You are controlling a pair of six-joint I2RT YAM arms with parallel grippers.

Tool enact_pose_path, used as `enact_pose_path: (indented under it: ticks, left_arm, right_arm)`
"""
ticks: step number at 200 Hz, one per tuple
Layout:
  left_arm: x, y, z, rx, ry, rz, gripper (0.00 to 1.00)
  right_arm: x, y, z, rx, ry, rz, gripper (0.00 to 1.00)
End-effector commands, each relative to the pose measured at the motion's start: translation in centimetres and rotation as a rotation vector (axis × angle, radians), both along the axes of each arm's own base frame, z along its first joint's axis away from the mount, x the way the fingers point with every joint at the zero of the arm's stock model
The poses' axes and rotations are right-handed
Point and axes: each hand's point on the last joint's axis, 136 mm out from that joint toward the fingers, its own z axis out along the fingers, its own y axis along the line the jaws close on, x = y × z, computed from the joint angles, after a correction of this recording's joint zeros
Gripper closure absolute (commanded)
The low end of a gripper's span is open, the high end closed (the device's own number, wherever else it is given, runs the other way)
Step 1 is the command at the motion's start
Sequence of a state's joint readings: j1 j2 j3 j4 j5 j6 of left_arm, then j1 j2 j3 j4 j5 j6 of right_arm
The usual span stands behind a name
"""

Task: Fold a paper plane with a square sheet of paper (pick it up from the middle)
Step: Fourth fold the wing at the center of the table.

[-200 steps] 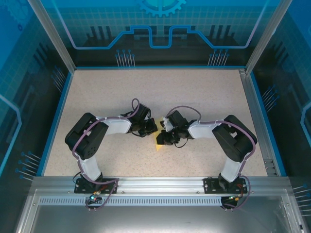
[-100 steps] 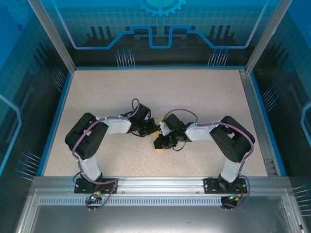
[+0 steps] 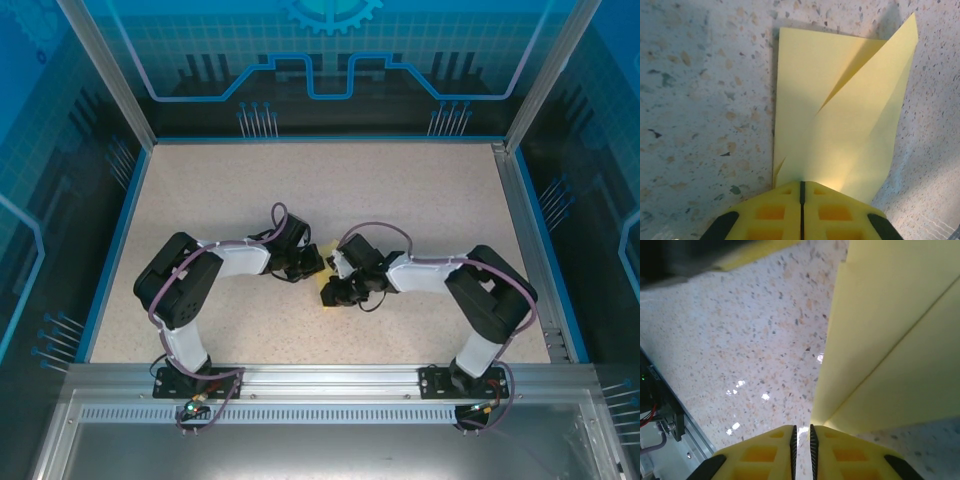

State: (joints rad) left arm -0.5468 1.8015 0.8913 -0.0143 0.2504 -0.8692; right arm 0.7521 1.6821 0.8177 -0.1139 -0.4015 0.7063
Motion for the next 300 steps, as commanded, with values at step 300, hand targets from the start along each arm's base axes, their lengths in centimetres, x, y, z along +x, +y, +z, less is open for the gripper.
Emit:
enact_pose_path:
  ticks: [300]
  left_arm:
    - [-2.3,-1.1,2.4,0.046,0.011,-0.152,0.75]
  right_arm:
    - [10.1,-7.1,-0.7,-0.035,-0.030,-0.326,0.65]
